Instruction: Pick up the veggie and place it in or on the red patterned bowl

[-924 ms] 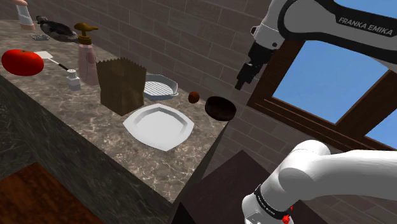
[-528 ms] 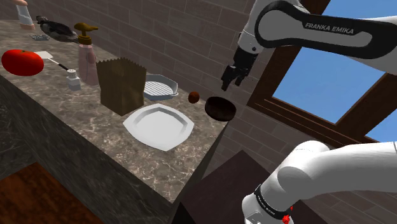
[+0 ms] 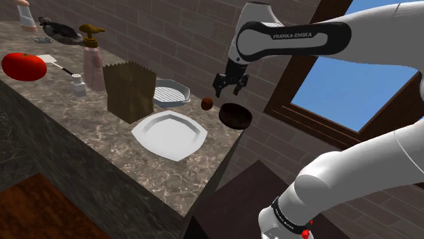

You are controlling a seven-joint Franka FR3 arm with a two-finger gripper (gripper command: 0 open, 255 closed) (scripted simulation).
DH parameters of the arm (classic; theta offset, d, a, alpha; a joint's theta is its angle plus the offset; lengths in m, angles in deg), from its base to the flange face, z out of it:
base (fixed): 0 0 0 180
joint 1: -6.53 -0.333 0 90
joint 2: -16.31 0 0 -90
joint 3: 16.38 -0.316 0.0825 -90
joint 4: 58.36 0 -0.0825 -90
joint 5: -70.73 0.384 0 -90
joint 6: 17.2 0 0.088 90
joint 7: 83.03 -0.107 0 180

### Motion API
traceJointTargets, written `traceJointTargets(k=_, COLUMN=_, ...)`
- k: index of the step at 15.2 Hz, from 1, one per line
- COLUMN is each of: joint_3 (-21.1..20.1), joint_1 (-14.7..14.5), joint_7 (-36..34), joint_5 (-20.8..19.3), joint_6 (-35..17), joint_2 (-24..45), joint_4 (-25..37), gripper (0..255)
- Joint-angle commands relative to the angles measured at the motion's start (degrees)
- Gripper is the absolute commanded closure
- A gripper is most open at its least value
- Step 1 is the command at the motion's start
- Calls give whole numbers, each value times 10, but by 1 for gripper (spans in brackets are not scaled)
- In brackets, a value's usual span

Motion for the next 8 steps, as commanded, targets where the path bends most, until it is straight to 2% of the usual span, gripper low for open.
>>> traceJointTargets(k=1, joint_3=-9, joint_1=10, joint_7=-44, joint_5=-6, joint_6=-19, joint_2=46, joint_4=25, gripper=0)
traceJointTargets(k=8, joint_3=-17, joint_1=37, joint_7=-185, joint_5=-41, joint_6=-67, joint_2=203, joint_4=119, gripper=0)
